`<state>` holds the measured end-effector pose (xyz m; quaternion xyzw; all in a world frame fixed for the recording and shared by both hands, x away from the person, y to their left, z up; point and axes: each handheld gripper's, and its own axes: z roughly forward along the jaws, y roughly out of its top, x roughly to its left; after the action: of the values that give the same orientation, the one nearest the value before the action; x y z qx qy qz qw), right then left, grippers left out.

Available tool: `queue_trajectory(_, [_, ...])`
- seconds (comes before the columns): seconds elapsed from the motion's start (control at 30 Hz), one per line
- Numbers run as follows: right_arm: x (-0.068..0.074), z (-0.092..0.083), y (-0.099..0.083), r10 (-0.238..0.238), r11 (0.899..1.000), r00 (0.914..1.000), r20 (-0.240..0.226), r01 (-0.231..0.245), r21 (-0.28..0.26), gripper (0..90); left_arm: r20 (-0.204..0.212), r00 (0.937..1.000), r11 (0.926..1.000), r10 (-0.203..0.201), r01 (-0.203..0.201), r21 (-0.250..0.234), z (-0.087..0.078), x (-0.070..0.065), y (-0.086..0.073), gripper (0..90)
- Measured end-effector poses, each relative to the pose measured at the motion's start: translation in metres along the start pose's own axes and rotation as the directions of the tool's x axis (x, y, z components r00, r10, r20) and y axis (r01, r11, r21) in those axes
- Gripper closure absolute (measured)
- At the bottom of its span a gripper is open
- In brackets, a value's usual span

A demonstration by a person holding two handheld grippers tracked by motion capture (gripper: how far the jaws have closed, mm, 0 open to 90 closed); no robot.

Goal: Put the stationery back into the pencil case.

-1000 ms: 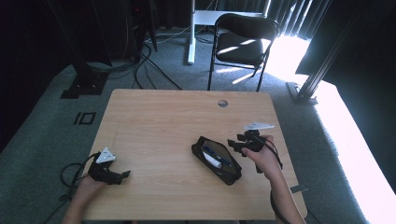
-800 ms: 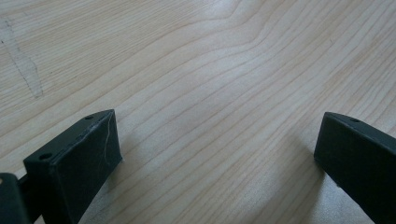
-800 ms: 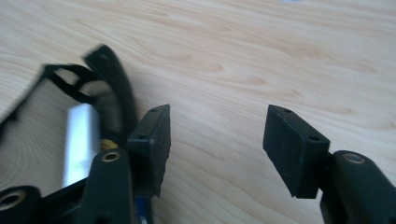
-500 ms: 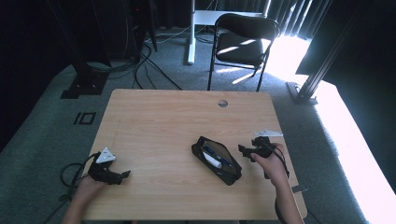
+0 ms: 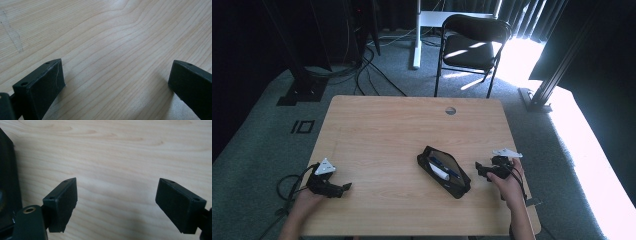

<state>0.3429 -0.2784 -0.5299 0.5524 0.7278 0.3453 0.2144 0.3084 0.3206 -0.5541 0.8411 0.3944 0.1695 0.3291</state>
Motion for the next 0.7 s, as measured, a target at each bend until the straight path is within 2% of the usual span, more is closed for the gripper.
queue_trajectory(0.1, [-0.003, -0.002, -0.006, 0.023, 1.000, 0.9997, 0.012, -0.023, 0.003, 16.8, 0.000, 1.0000, 1.0000, 0.000, 0.000, 0.000, 0.000, 0.000, 0.000, 0.6])
queue_trajectory(0.13, [-0.005, -0.002, -0.010, 0.021, 1.000, 0.9994, 0.029, -0.021, 0.007, 14.3, 0.000, 1.0000, 1.0000, 0.000, 0.000, 0.000, 0.000, 0.000, 0.000, 0.6])
queue_trajectory(0.37, [-0.009, -0.001, -0.026, 0.027, 0.999, 0.9964, 0.080, -0.031, 0.038, 13.9, 0.000, 1.0000, 1.0000, -0.002, 0.002, -0.002, 0.000, 0.000, 0.000, 0.6])
queue_trajectory(0.53, [-0.013, -0.003, -0.037, 0.058, 0.997, 0.9928, 0.104, -0.063, 0.039, 13.7, 0.000, 1.0000, 1.0000, 0.000, 0.000, -0.001, 0.000, 0.000, 0.000, 0.6])
queue_trajectory(0.7, [-0.016, -0.008, -0.046, 0.067, 0.997, 0.9883, 0.137, -0.070, 0.019, 13.2, 0.000, 1.0000, 1.0000, 0.000, 0.000, -0.001, 0.000, 0.000, 0.000, 0.6])
